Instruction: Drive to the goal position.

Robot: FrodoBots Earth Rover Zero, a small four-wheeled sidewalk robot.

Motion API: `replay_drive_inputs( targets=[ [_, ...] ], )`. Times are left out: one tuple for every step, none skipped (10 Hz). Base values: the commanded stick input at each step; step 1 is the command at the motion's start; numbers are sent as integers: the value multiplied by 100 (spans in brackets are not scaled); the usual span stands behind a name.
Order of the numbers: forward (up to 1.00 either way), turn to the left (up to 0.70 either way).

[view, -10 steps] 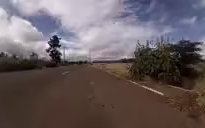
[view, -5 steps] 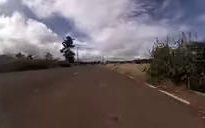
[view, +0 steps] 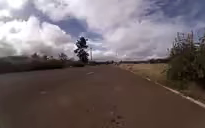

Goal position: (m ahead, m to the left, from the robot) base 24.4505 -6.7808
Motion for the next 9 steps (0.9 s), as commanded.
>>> replay_drive_inputs(
  targets=[
    [70, 0],
    [70, -1],
    [70, -10],
    [70, -35],
    [70, -35],
    [70, -35],
    [70, -35],
    [70, -24],
    [70, -6]
  ],
)
